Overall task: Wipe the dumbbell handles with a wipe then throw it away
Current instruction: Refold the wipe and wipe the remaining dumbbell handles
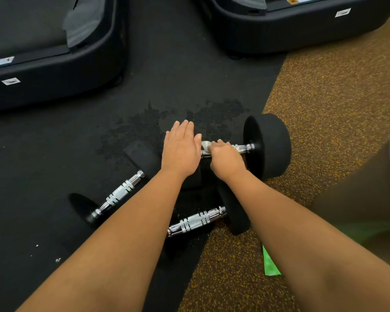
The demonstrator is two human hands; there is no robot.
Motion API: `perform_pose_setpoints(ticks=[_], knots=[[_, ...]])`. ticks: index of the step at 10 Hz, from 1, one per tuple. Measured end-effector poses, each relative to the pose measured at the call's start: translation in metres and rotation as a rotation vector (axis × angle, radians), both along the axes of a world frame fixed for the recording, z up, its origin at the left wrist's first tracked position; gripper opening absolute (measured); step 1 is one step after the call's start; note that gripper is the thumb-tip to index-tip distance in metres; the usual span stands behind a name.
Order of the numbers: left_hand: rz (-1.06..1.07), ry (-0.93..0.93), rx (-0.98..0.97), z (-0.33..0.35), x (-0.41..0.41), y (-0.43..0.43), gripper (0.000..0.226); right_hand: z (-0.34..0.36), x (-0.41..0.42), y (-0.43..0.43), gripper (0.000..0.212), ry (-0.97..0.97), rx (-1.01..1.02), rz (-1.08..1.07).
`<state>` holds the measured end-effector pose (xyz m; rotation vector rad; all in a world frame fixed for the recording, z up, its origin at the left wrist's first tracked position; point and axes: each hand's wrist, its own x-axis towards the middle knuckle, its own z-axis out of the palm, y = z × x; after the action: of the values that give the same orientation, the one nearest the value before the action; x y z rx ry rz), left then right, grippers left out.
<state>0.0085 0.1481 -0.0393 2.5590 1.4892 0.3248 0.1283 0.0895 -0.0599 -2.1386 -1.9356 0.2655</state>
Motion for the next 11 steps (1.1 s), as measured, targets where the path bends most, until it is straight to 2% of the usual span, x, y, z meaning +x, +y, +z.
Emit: perform_pose_setpoints(ticks=[1, 2, 3, 4, 5, 6, 8, 11], knots=[[0.004, -0.006, -0.025, 0.002, 0.000, -0.001, 0.051, -0.001, -0.004, -0.003, 0.029, 0.059, -0.012, 0.101], [-0.008, 0.002, -0.041, 0.004, -0.001, -0.001, 0.051, -0.006, 0.008, -0.008, 0.031, -0.007, -0.034, 0.244], [-0.020, -0.007, -0.058, 0.005, -0.002, -0.002, 0.052, -0.011, 0.026, -0.014, 0.037, -0.079, -0.050, 0.249], [-0.014, -0.006, -0.050, 0.005, -0.001, -0.001, 0.051, -0.012, 0.028, -0.015, 0.037, -0.052, -0.040, 0.182], [-0.019, -0.004, -0.027, 0.005, 0.000, -0.001, 0.050, -0.007, 0.015, -0.009, 0.026, 0.013, -0.019, 0.055], [-0.020, 0.000, -0.028, 0.005, -0.001, -0.001, 0.050, -0.005, 0.004, -0.004, 0.025, 0.001, -0.021, 0.065], [-0.019, -0.009, -0.046, 0.006, -0.002, -0.002, 0.051, -0.009, 0.018, -0.016, 0.040, -0.083, -0.034, 0.278], [-0.020, 0.003, -0.038, 0.004, -0.002, -0.001, 0.052, -0.003, 0.008, -0.009, 0.024, -0.007, 0.058, 0.105]])
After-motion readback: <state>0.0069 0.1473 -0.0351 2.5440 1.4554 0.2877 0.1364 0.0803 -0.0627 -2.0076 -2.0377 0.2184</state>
